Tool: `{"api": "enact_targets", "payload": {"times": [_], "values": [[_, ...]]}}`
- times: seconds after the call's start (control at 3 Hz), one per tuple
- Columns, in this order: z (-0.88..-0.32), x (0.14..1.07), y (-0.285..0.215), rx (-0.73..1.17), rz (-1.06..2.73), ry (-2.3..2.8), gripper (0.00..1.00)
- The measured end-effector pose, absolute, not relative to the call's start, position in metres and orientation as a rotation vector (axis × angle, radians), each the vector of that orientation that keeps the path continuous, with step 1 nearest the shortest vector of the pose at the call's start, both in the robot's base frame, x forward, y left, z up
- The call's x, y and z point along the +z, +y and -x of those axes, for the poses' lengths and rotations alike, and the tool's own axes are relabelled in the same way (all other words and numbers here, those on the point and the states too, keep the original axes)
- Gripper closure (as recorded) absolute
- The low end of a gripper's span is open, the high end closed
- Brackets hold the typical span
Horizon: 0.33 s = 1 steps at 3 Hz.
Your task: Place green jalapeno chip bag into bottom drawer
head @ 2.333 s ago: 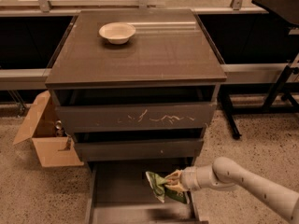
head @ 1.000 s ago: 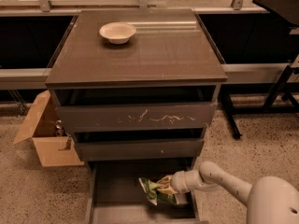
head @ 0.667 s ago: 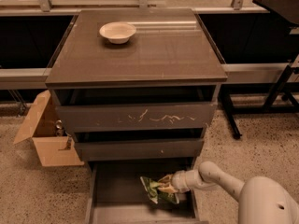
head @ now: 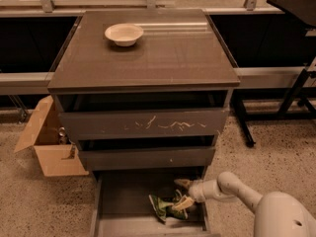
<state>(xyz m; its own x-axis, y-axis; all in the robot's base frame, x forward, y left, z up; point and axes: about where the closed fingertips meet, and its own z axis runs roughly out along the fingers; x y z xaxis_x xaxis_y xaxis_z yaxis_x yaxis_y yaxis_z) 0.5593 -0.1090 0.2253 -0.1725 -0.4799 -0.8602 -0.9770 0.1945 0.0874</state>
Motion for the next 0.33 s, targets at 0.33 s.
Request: {"api": "enact_targets", "payload": {"times": [0.33], "values": [[-0.5613, 0.2366, -0.1358, 0.835, 1.307, 1.765, 0.00]]}}
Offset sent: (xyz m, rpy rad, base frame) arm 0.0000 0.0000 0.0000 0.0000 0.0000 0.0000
